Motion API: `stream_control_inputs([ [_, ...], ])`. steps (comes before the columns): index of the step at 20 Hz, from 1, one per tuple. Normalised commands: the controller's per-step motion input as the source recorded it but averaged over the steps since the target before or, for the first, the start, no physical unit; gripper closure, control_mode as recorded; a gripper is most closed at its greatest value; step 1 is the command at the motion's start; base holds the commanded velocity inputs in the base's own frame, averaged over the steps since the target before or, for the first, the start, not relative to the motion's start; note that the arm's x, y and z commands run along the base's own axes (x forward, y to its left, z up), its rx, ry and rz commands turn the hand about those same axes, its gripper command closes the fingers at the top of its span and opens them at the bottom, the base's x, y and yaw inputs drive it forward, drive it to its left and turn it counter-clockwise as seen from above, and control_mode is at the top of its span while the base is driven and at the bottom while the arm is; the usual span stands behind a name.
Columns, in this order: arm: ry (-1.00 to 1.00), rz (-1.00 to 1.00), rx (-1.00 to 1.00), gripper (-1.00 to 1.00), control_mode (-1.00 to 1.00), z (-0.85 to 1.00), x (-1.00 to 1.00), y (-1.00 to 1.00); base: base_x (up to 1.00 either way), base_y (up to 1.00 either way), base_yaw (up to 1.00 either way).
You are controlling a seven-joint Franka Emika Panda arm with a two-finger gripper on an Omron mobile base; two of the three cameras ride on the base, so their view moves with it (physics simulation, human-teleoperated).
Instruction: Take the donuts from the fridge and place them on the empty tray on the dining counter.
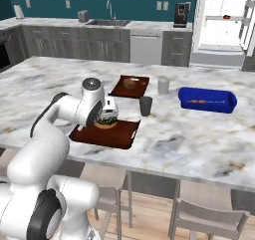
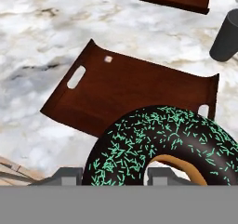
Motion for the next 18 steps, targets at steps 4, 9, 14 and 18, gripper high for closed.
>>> stream_control_inputs([
  [4,0.0,-0.04,0.0,1.0,-1.0,-0.4,0.51,0.0,0.0,0.0,0.0],
  [9,0.0,-0.04,0.0,1.0,-1.0,-0.37,0.55,0.0,0.0,0.0,0.0],
  [14,0.0,-0.04,0.0,1.0,-1.0,-0.36,0.48,-0.06,0.0,0.0,0.0],
  [18,0.01,-0.04,0.0,1.0,-1.0,-0.34,0.41,-0.17,0.0,0.0,0.0],
])
